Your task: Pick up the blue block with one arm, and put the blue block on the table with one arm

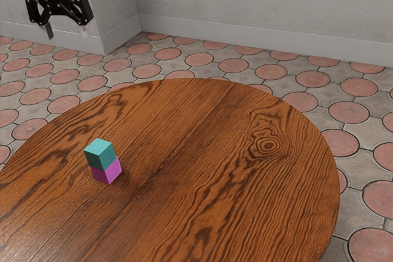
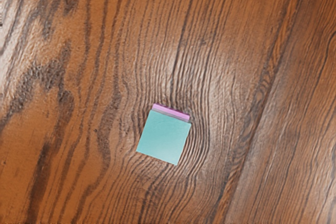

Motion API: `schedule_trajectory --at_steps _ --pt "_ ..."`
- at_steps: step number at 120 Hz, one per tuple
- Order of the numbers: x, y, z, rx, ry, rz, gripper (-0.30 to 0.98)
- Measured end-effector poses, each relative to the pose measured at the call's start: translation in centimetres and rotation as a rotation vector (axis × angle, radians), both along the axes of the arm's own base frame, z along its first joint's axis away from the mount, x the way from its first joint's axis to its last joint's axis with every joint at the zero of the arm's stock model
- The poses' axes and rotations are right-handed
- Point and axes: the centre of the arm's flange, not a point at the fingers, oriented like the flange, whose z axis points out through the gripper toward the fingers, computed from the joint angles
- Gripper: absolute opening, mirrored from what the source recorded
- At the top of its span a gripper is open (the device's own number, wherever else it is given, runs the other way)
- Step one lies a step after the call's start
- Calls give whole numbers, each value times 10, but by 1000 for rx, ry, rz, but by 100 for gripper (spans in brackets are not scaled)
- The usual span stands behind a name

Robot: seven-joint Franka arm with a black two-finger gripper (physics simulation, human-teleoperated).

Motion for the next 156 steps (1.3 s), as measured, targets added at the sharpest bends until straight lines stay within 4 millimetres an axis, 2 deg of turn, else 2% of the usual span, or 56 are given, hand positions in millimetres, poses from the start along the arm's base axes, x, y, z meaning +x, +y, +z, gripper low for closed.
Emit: schedule_trajectory --at_steps 17,23,27,30,34,48,55,61,65,72,79,88,97,103,107,117,122,126,130,133,140,144,149,156 --pt "-2 -1 3 -3 -2 12 69" --pt "-31 -10 76 20 -147 -1 69" --pt "-55 -23 118 34 -231 -23 69" --pt "-68 -35 137 43 -270 -43 69" --pt "-78 -50 152 50 -300 -70 69" --pt "-92 -103 170 52 -336 -179 69" --pt "-92 -130 171 46 -342 -243 69" --pt "-85 -153 164 41 -335 -293 69" --pt "-77 -167 156 38 -324 -323 69" --pt "-59 -190 127 40 -266 -371 69" --pt "-43 -208 86 69 -204 -410 69" --pt "-38 -226 49 97 -164 -463 69" --pt "-32 -244 -1 115 -79 -501 69" --pt "-16 -259 -48 113 -19 -527 69" --pt "-15 -264 -92 111 34 -539 69" --pt "-35 -266 -206 96 135 -564 69" --pt "-45 -265 -247 88 145 -577 69" --pt "-53 -261 -270 84 141 -582 69" --pt "-62 -252 -284 84 121 -580 68" --pt "-68 -236 -287 89 97 -565 68" --pt "-69 -166 -279 101 19 -451 68" --pt "-70 -137 -270 107 -27 -400 68" --pt "-73 -122 -259 116 -75 -373 69" --pt "-73 -116 -249 129 -125 -369 69"
